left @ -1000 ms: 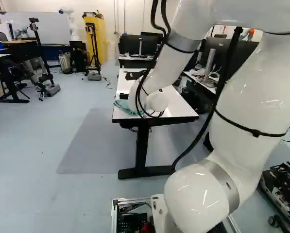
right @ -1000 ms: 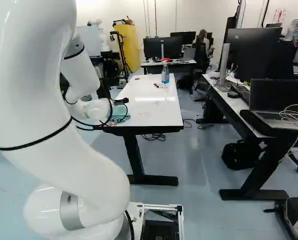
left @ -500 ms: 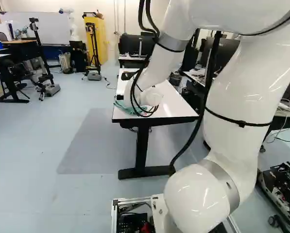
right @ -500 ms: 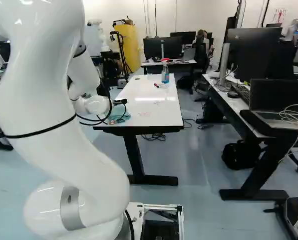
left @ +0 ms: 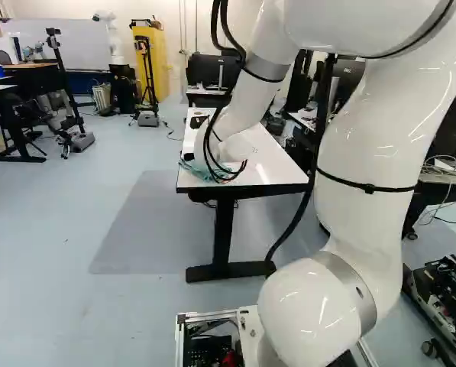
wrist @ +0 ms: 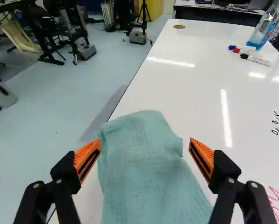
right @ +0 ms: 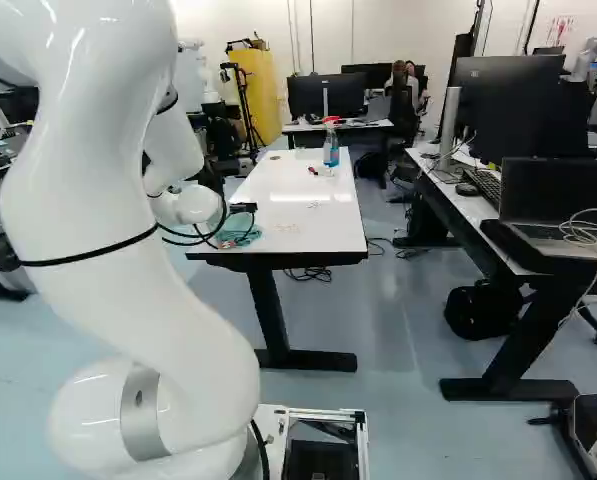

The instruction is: Clean the table with the green towel

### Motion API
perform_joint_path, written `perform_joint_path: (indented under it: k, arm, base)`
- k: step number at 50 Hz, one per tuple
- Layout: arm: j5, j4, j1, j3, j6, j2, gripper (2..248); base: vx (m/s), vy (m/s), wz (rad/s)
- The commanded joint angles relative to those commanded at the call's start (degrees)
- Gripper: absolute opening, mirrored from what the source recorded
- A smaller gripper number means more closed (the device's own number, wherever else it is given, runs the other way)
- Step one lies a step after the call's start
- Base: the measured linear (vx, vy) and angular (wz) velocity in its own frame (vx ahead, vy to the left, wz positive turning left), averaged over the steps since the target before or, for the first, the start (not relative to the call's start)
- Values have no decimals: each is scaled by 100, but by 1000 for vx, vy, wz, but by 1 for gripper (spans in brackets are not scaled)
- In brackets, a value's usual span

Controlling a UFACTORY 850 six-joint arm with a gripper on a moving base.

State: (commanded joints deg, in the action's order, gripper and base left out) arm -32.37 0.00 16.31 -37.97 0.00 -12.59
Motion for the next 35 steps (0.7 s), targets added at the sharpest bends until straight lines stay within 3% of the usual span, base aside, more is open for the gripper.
perform_joint_path:
  k: [35]
  arm:
    - [673,114,-1,-295,0,-250,247]
  base:
    - [0,0,0]
